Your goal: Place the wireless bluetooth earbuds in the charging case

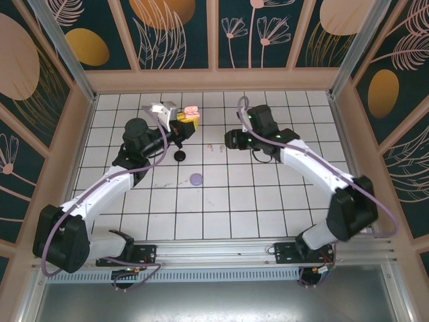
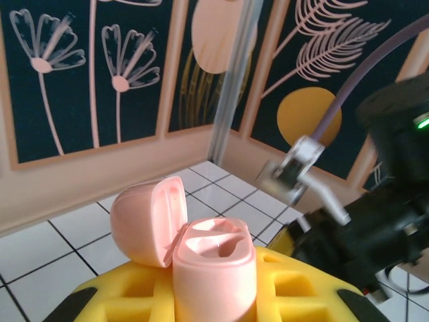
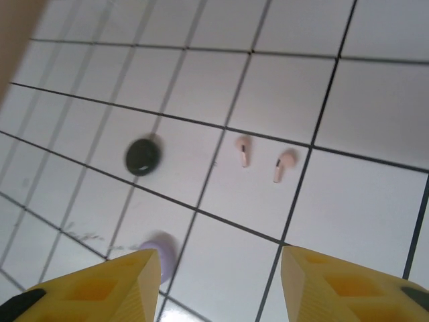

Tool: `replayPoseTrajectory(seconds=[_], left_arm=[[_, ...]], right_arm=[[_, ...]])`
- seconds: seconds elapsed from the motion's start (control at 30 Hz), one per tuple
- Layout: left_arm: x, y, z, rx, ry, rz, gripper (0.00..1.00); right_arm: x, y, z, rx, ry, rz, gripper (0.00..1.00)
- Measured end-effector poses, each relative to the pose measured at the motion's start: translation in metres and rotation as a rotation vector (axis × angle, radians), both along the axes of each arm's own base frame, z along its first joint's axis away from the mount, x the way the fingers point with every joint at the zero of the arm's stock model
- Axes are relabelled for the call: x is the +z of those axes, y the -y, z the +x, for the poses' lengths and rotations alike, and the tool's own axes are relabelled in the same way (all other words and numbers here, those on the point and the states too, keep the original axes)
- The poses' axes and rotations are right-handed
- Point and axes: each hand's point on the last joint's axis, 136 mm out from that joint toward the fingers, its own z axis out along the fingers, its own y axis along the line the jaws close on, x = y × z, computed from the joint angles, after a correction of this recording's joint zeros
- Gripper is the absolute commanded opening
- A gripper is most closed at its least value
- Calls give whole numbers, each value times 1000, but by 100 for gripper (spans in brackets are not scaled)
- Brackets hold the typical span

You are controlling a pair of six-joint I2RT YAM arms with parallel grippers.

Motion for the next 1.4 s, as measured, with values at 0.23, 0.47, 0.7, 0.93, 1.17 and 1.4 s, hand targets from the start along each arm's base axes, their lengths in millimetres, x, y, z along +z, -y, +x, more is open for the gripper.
replayPoseTrajectory(seconds=[0.23,0.47,0.7,0.93,1.17,1.4], left_arm=[[-1,-25,12,115,19,-35,0],[11,-48,21,181,54,-80,0],[11,-58,28,180,49,-131,0],[5,-58,32,159,28,-139,0],[1,-55,32,141,18,-139,0],[-2,-53,33,129,9,-135,0]], right_arm=[[-50,-21,38,-16,-108,-104,46],[-83,-66,63,36,-130,-212,45],[-113,-91,72,62,-147,-341,45],[-131,-88,75,61,-164,-422,45],[-147,-85,74,68,-184,-457,43],[-149,-88,78,72,-182,-458,41]])
